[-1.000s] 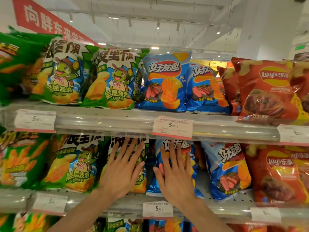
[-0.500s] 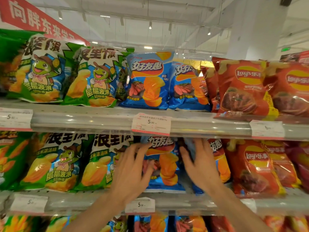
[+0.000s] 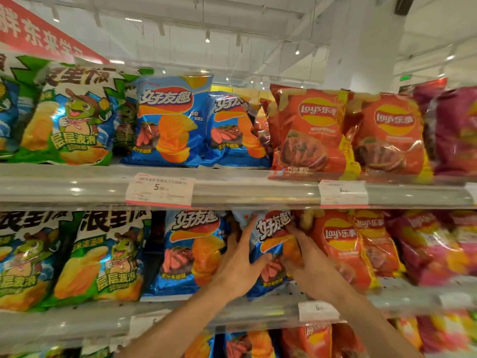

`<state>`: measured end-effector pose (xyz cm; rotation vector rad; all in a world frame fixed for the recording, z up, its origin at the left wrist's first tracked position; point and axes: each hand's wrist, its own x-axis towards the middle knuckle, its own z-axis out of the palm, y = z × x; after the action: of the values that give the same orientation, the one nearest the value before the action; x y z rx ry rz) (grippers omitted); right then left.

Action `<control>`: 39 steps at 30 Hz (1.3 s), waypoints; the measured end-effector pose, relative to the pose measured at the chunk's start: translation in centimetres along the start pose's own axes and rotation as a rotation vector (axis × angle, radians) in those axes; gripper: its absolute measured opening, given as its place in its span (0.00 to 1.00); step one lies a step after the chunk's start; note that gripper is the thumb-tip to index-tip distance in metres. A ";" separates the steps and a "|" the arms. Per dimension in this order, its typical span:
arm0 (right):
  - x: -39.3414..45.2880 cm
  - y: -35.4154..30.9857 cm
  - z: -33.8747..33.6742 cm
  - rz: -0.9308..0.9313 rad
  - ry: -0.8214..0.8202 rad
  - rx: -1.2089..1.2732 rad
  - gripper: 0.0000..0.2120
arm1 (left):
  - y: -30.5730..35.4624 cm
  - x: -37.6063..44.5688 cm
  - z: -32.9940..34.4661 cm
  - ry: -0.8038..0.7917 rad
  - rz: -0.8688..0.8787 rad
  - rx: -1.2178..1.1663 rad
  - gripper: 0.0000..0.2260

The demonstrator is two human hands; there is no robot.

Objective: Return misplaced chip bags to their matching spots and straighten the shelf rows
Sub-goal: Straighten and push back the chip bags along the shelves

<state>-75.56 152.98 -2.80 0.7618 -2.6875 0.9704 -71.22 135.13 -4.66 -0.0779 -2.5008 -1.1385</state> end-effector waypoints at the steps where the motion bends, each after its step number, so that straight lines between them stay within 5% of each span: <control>1: 0.0 0.2 -0.1 -0.004 -0.006 0.037 0.32 | 0.1 0.2 0.3 0.017 -0.001 -0.011 0.37; 14: 0.8 0.0 -2.5 -0.058 -0.149 0.461 0.41 | 1.1 0.7 -3.0 0.103 0.018 -0.227 0.28; 22: -0.6 -3.0 -0.8 -0.111 -0.400 0.618 0.47 | -1.3 -2.9 -7.5 -0.131 0.028 -0.262 0.38; 39: -1.5 -2.2 -0.4 -0.066 -0.379 0.664 0.52 | -2.4 -2.5 -7.6 -0.256 -0.006 -0.300 0.60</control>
<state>-73.11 152.40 -1.76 1.2473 -2.5923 1.9071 -66.92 128.18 -2.81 -0.3159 -2.5221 -1.5870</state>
